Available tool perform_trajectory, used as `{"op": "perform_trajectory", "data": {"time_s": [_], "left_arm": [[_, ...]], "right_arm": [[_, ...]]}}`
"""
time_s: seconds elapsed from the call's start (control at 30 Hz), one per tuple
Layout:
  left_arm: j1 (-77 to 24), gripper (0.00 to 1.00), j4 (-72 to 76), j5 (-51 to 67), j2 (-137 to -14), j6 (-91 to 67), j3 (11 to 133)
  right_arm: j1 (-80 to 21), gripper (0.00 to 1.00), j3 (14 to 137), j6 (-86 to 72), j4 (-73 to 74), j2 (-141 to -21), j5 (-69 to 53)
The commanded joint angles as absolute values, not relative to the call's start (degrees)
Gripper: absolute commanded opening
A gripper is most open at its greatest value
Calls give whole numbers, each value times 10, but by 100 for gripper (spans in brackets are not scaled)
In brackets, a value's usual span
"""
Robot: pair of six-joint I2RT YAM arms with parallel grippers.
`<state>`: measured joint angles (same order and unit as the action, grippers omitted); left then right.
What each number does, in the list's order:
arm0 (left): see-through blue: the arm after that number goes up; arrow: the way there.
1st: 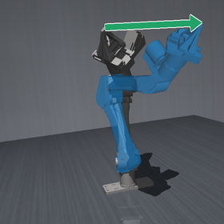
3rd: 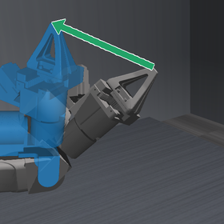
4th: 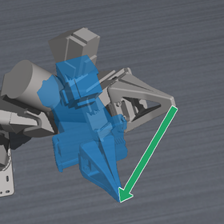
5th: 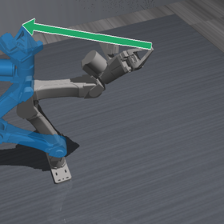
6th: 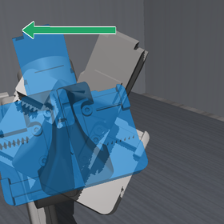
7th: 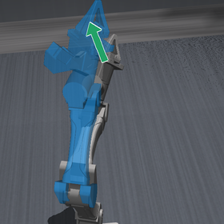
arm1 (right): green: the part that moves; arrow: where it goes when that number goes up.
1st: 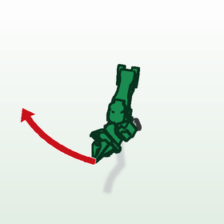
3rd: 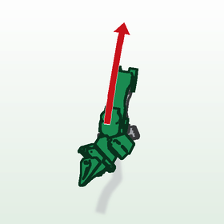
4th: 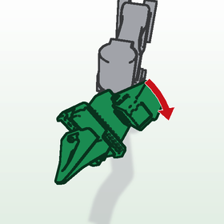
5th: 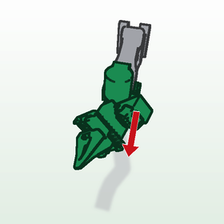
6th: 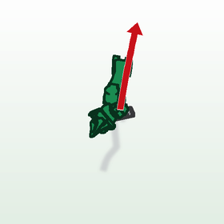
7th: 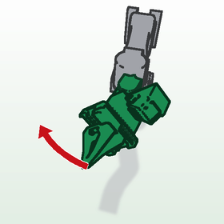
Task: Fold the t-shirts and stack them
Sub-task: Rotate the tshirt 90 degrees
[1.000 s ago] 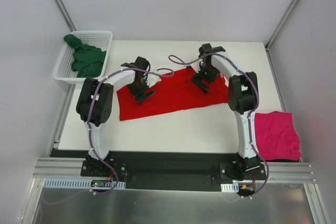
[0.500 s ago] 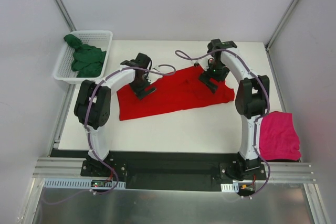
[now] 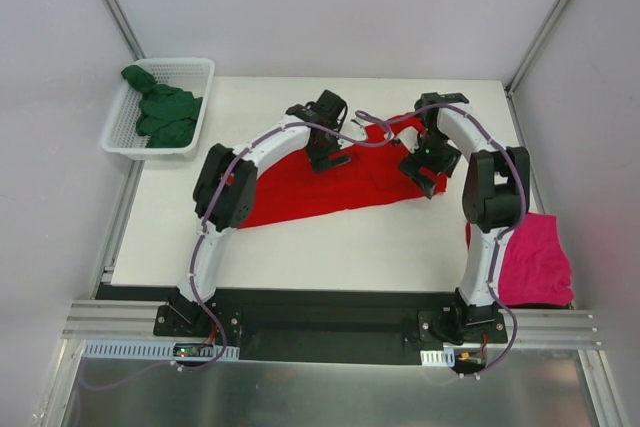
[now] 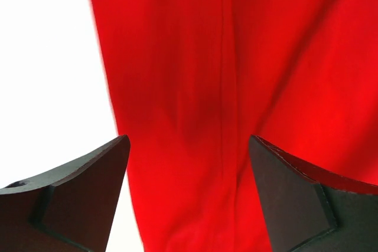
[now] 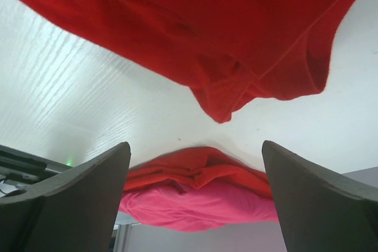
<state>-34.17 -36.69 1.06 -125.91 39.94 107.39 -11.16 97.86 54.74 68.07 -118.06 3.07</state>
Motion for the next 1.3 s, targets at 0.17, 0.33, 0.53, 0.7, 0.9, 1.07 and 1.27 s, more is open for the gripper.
{"op": "perform_trajectory", "data": {"time_s": [0.17, 0.33, 0.53, 0.7, 0.9, 1.07, 1.27], "left_arm": [[-373, 82, -383, 32, -1329, 427, 1156], [-386, 82, -382, 28, -1312, 429, 1136], [-389, 82, -382, 24, -1291, 429, 1102], [-390, 82, -382, 18, -1281, 427, 1079], [-389, 82, -380, 15, -1275, 430, 1067], [-389, 82, -379, 13, -1277, 433, 1071], [-388, 82, -378, 9, -1279, 442, 1072]], "right_arm": [[-109, 97, 996, 538, 625, -1201, 58], [-109, 95, 991, 541, 617, -1220, 62], [-100, 82, 992, 540, 608, -1234, 79], [-89, 77, 1005, 535, 596, -1244, 105], [-80, 78, 1005, 554, 580, -1254, 150], [-65, 79, 1018, 569, 577, -1255, 169], [-53, 80, 1034, 578, 605, -1257, 171]]}}
